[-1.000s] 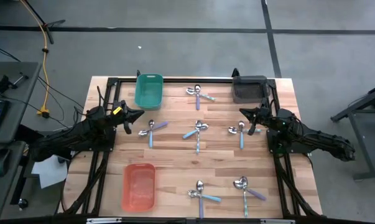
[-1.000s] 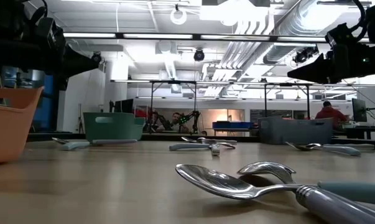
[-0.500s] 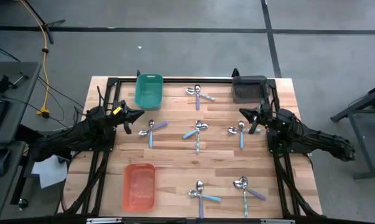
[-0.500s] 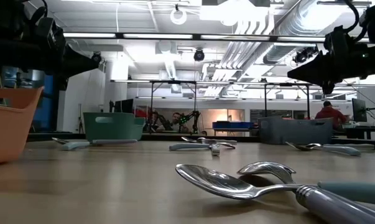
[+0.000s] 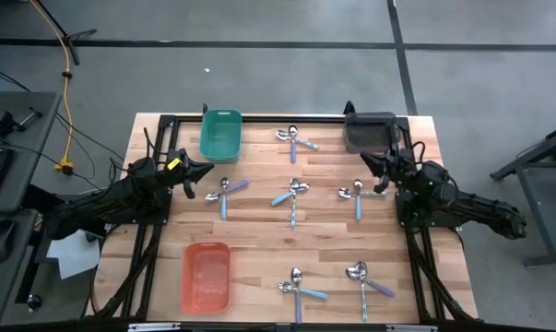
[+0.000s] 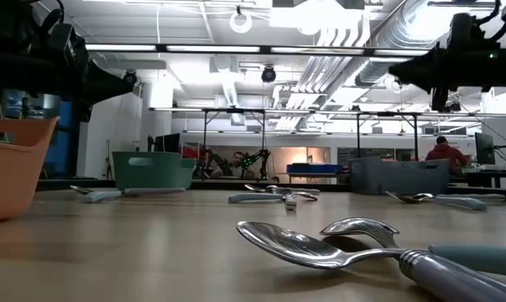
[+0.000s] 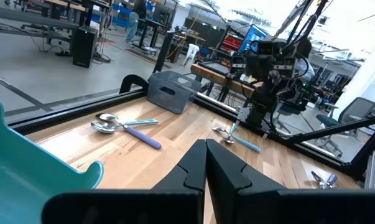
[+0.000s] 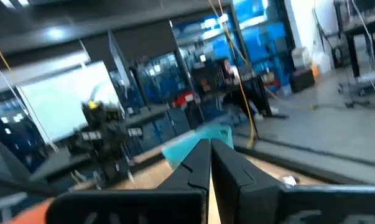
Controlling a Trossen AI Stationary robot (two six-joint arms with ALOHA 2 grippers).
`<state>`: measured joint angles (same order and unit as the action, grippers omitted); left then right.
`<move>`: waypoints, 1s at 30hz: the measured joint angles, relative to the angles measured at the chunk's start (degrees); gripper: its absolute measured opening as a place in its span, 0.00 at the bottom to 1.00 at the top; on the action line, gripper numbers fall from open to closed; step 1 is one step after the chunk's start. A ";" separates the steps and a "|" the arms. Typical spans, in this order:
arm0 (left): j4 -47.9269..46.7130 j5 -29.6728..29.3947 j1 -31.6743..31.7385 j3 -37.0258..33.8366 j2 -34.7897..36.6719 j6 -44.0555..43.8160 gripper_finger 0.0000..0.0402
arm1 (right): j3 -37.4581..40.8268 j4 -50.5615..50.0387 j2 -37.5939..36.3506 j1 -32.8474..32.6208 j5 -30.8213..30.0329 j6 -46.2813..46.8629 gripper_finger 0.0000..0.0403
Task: Sort silverware by color (type)
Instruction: Put the blue spoon into the green bin
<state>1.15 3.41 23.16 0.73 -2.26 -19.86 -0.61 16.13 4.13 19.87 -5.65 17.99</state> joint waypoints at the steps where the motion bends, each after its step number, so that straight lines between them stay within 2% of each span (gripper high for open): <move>1: 0.00 -0.01 -0.01 0.00 0.00 -0.01 0.00 | 0.01 0.71 0.01 -0.08 1.12 -0.02 0.00; 4: 0.00 0.00 -0.01 0.00 0.00 0.00 0.00 | 0.01 1.91 0.01 -0.95 4.12 -1.90 0.00; 9: 0.02 0.00 0.00 0.00 0.00 -0.02 0.00 | -0.02 1.85 0.66 -3.00 4.15 -12.27 0.00; 12: 0.00 -0.01 -0.01 0.00 0.00 -0.01 0.00 | -0.02 2.13 2.25 -3.76 4.15 -15.28 0.00; 20: 0.01 -0.01 -0.02 0.00 0.00 -0.02 0.00 | -0.02 2.13 9.08 -3.92 4.34 -10.50 0.01; 30: 0.01 -0.01 -0.02 0.00 0.00 0.00 0.00 | -0.06 4.78 18.29 -3.92 5.52 -14.43 0.10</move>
<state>1.16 3.40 23.14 0.73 -2.26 -19.86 -0.67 20.92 22.42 15.94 -0.13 3.57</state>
